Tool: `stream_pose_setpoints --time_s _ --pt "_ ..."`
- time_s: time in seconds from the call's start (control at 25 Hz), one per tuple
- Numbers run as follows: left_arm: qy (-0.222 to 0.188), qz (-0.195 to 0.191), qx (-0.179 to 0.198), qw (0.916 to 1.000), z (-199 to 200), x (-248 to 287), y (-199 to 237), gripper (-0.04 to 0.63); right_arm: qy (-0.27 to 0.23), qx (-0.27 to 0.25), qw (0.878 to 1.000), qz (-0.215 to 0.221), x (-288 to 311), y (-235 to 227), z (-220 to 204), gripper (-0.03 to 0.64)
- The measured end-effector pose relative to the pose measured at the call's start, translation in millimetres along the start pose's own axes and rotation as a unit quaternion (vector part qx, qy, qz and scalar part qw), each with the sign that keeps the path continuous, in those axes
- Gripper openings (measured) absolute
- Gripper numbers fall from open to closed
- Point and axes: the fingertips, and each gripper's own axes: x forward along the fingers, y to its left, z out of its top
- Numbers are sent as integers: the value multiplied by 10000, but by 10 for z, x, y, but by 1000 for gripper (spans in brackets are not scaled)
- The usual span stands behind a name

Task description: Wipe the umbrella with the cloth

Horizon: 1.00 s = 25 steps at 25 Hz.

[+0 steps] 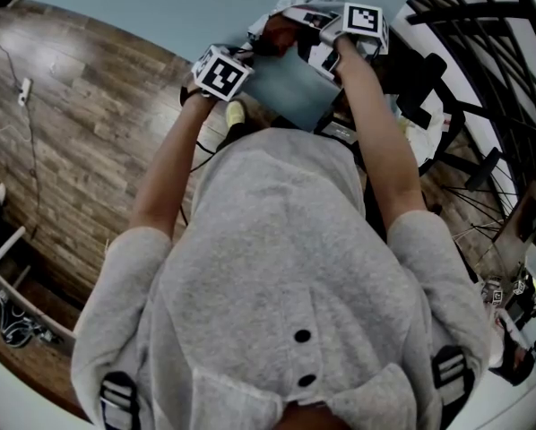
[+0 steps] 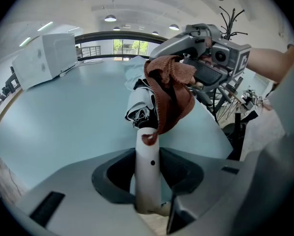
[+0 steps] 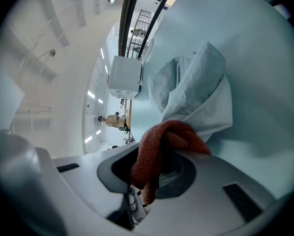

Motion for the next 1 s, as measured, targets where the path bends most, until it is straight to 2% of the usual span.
stream_pose_setpoints --time_s 0.52,1.0 --pt "-12 -37 -14 10000 -34 -6 -11 158 -416 -19 9991 -20 -144 -34 219 77" --pt "-13 -40 8 10000 -20 -2 -18 158 -661 -56 9975 -241 -303 -82 447 77"
